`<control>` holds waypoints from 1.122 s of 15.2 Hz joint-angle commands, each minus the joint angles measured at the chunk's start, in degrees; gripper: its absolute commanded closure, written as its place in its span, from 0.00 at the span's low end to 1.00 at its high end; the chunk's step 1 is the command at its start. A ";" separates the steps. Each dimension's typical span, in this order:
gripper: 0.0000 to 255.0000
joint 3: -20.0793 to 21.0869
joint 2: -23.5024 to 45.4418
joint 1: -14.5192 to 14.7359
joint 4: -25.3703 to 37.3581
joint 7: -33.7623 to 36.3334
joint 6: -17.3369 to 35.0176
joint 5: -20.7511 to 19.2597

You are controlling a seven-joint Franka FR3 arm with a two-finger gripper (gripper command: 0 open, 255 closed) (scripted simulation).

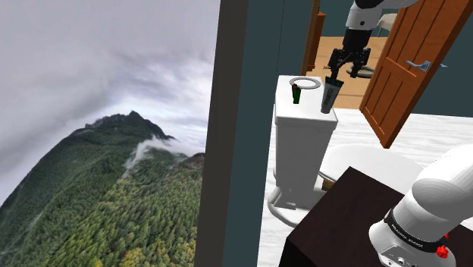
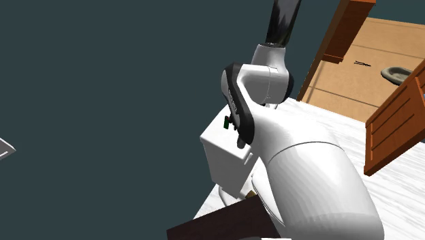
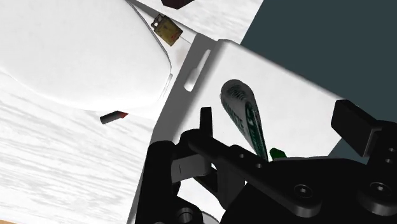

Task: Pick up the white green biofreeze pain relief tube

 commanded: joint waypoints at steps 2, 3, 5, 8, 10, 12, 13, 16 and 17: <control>0.00 -0.35 0.36 -0.45 -1.17 0.45 1.41 -0.27; 0.00 -0.38 0.32 -0.48 -1.97 0.43 2.17 -0.29; 0.00 -0.45 0.25 -0.52 -3.57 0.37 3.70 -0.34; 0.00 -0.54 0.22 -0.57 -5.58 0.29 5.68 -0.40; 1.00 -0.54 0.17 -0.58 -5.69 0.30 5.74 -0.41; 1.00 -0.55 0.13 -0.59 -5.70 0.29 5.72 -0.42; 1.00 -0.54 0.14 -0.59 -5.69 0.29 5.71 -0.42; 1.00 -0.54 0.12 -0.59 -5.69 0.29 5.70 -0.42; 1.00 -0.54 0.10 -0.59 -5.70 0.30 5.69 -0.43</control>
